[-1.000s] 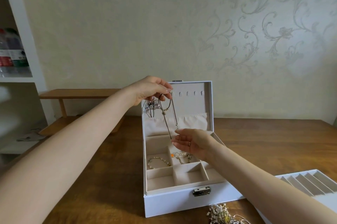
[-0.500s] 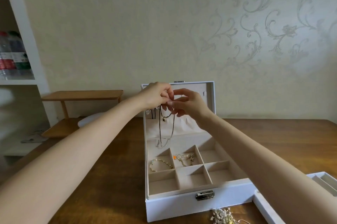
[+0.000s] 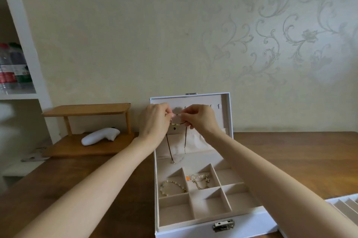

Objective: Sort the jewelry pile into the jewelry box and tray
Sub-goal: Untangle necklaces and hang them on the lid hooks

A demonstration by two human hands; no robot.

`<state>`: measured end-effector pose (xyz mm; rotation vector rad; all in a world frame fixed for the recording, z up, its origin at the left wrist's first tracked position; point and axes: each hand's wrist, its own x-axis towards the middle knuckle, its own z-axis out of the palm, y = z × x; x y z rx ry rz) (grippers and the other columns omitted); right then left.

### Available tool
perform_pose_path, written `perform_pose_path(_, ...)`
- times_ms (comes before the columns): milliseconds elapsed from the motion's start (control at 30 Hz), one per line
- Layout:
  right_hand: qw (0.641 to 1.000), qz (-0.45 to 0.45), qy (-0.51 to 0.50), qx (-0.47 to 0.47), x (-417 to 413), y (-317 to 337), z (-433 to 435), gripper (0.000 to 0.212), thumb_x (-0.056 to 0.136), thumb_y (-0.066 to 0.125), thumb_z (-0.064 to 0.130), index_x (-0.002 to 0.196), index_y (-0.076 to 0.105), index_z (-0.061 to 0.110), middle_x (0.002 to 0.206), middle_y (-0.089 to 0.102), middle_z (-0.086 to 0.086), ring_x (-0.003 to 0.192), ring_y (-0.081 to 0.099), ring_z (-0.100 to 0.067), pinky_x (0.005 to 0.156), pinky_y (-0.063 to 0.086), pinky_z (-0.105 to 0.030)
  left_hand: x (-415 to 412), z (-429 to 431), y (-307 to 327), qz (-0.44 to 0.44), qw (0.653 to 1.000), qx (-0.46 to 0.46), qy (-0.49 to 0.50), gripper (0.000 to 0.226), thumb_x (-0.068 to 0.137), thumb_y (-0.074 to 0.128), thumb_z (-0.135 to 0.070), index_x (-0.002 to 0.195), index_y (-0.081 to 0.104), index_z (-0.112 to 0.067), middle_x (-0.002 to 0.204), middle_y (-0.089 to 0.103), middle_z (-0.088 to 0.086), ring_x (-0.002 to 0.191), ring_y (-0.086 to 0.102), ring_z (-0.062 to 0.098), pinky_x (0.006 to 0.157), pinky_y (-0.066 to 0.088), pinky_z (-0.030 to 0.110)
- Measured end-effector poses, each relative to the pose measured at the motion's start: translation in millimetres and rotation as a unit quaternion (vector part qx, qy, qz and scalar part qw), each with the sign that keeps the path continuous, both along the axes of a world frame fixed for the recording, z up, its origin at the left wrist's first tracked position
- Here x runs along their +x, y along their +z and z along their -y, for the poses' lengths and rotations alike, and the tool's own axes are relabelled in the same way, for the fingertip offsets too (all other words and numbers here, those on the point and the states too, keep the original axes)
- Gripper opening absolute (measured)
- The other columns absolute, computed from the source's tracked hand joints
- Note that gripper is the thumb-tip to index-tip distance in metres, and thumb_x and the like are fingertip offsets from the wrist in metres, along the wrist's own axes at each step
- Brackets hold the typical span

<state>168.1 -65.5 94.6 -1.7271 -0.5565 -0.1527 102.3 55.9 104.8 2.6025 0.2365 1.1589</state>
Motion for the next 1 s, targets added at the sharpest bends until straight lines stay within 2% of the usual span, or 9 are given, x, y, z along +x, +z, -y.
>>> perform_pose_path(133, 0.997, 0.016, -0.066, 0.035, 6.4, 2.2, -9.7, 0.003, 0.077, 0.073, 0.011, 0.077, 0.072, 0.008, 0.068, 0.068, -0.003, 0.061, 0.058, -0.012, 0.063, 0.049, -0.027, 9.9, 1.0, 1.4, 0.045, 0.995, 0.063, 0.062, 0.015, 0.09, 0.06, -0.027, 0.083, 0.07, -0.019, 0.084, 0.07, -0.001, 0.093, 0.055, 0.024, 0.069, 0.025, 0.03)
perform_pose_path(233, 0.994, 0.029, -0.095, 0.041, 9.3, 2.8, -15.8, 0.005, 0.08, 0.069, 0.012, 0.083, 0.073, 0.01, 0.074, 0.069, 0.002, 0.07, 0.061, -0.011, 0.064, 0.046, -0.019, 16.0, 5.6, 4.0, 0.013, 0.992, 0.054, 0.11, 0.018, 0.094, 0.053, -0.032, 0.094, 0.066, -0.02, 0.095, 0.069, 0.002, 0.096, 0.058, 0.026, 0.067, 0.026, 0.029)
perform_pose_path(367, 0.989, 0.023, -0.144, 0.018, 13.2, 2.7, -20.5, 0.006, 0.08, 0.07, 0.022, 0.082, 0.073, 0.017, 0.081, 0.072, 0.003, 0.08, 0.064, -0.015, 0.072, 0.05, -0.03, 19.4, 8.7, 5.8, -0.011, 0.986, 0.064, 0.152, 0.021, 0.096, 0.048, -0.034, 0.099, 0.061, -0.018, 0.101, 0.067, 0.006, 0.095, 0.061, 0.029, 0.064, 0.029, 0.03)
perform_pose_path(533, 0.984, 0.037, -0.176, -0.013, 13.4, 5.6, -19.3, 0.008, 0.081, 0.068, 0.026, 0.085, 0.073, 0.021, 0.087, 0.073, 0.004, 0.086, 0.064, -0.017, 0.071, 0.045, -0.028, 27.3, 11.1, 2.1, -0.014, 0.987, 0.081, 0.136, 0.02, 0.096, 0.039, -0.02, 0.1, 0.059, -0.015, 0.101, 0.066, 0.006, 0.092, 0.061, 0.029, 0.064, 0.031, 0.031)
perform_pose_path(767, 0.981, 0.073, -0.175, -0.041, 12.5, 7.6, -19.8, 0.009, 0.082, 0.067, 0.026, 0.086, 0.072, 0.02, 0.087, 0.073, 0.003, 0.087, 0.064, -0.02, 0.074, 0.049, -0.032, 24.3, -0.5, 4.0, 0.014, 0.99, 0.058, 0.127, 0.019, 0.096, 0.051, -0.03, 0.095, 0.062, -0.016, 0.095, 0.068, 0.007, 0.089, 0.061, 0.028, 0.061, 0.03, 0.029)
perform_pose_path(1000, 0.979, 0.103, -0.16, -0.067, 9.8, 7.4, -32.1, 0.01, 0.082, 0.063, 0.022, 0.086, 0.071, 0.019, 0.084, 0.072, 0.003, 0.084, 0.063, -0.02, 0.071, 0.047, -0.031, 13.3, -9.0, 3.5, 0.036, 0.989, 0.047, 0.133, 0.017, 0.093, 0.054, -0.024, 0.093, 0.066, -0.011, 0.089, 0.069, 0.011, 0.084, 0.061, 0.032, 0.061, 0.027, 0.03)
